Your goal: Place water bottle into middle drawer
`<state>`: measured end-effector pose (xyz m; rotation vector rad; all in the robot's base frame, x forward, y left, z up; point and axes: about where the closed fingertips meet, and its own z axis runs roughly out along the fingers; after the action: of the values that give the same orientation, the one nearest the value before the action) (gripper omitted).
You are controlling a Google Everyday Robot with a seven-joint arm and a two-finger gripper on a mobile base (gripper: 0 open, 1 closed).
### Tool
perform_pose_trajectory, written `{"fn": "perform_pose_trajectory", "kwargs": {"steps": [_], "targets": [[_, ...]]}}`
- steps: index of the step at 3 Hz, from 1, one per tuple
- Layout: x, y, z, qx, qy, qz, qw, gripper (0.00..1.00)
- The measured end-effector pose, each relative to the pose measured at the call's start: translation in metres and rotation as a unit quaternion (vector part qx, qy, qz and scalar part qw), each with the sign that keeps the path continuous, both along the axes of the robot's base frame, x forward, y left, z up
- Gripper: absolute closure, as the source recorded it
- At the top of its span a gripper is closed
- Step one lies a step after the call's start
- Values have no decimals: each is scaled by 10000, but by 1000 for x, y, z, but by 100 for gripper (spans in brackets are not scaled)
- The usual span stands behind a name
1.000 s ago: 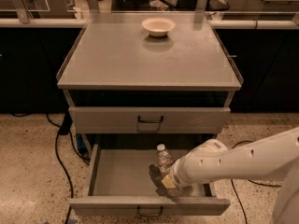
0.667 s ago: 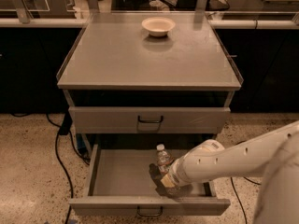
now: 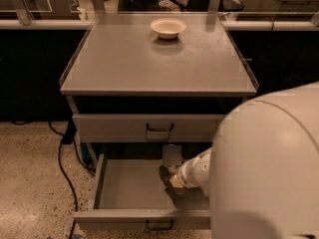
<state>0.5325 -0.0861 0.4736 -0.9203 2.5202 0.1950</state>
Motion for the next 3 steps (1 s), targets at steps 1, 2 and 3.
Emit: {"fn": "perform_pose_trajectory", "kwargs": {"steps": [1,2,3], "targets": [[19,5,-10,124,-239,-156,9995,100],[32,18,-7,328,-483,-302,9978,100],[32,19,-9,332,-452,-306,9980,100]]}}
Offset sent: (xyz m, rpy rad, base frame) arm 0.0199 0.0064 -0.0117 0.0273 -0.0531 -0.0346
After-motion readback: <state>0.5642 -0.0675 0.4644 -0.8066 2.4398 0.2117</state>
